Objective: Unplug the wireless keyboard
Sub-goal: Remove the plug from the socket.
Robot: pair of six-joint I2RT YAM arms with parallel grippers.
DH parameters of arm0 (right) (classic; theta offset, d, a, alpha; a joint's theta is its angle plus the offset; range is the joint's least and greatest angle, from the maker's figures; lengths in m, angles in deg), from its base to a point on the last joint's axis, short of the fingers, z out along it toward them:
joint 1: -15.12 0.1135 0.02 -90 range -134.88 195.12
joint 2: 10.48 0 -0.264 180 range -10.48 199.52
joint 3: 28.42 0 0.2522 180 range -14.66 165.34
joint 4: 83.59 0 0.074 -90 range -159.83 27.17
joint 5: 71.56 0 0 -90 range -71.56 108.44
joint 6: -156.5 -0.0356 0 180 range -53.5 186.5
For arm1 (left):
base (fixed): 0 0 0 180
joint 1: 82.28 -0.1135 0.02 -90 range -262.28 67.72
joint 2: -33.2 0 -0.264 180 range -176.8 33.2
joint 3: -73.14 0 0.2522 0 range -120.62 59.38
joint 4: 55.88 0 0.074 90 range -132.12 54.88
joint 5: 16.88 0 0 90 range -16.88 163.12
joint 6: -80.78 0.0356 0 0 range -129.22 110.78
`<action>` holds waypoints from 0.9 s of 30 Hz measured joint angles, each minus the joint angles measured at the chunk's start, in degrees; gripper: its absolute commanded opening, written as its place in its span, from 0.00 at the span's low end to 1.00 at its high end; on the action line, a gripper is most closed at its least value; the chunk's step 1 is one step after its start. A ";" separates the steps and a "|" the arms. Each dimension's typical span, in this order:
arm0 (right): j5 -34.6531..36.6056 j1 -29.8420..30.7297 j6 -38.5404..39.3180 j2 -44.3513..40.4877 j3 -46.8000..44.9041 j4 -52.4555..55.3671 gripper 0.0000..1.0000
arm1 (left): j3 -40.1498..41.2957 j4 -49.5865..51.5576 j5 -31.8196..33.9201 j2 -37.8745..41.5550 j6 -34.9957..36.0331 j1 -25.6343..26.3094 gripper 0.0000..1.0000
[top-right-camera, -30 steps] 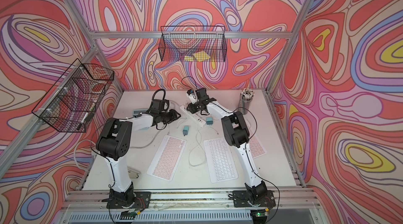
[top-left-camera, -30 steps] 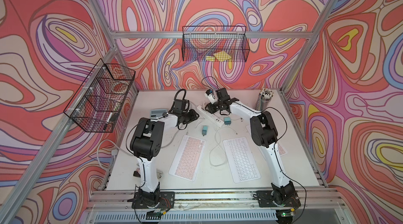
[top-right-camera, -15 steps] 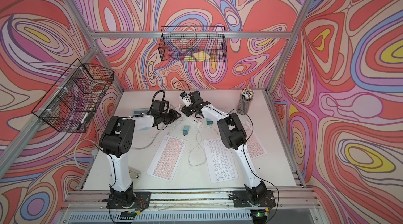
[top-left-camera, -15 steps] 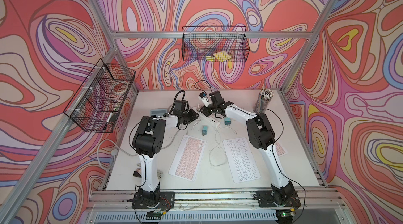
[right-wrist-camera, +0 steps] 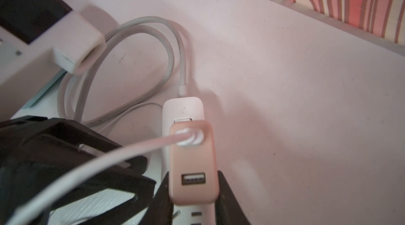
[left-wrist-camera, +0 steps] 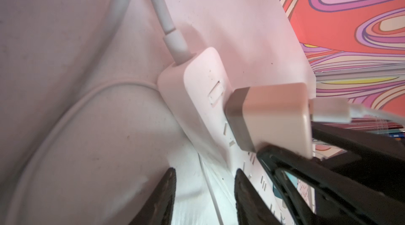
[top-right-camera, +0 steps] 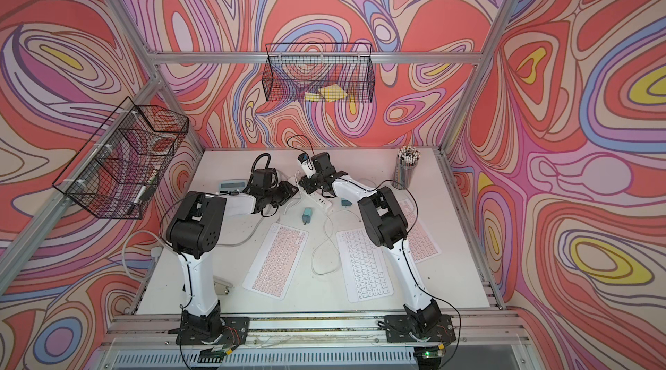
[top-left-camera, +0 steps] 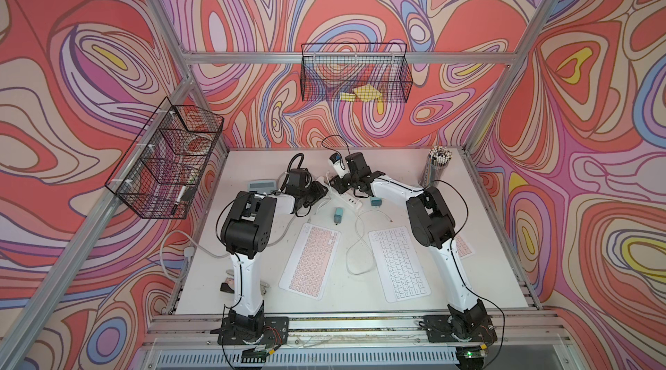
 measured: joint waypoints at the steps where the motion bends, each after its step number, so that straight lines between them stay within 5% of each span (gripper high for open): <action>1: 0.00 0.02 -0.11 -0.02 -0.07 -0.04 0.13 | 0.07 -0.44 0.00 -0.09 -0.76 0.00 0.47; 11: 0.46 0.87 -0.66 -0.68 -1.57 -1.27 0.13 | -0.98 -1.27 0.92 -1.46 -3.32 0.00 0.37; 27: 2.58 1.64 -7.76 -2.60 -7.37 -9.27 0.11 | -7.50 11.15 5.79 -1.66 3.85 0.76 0.30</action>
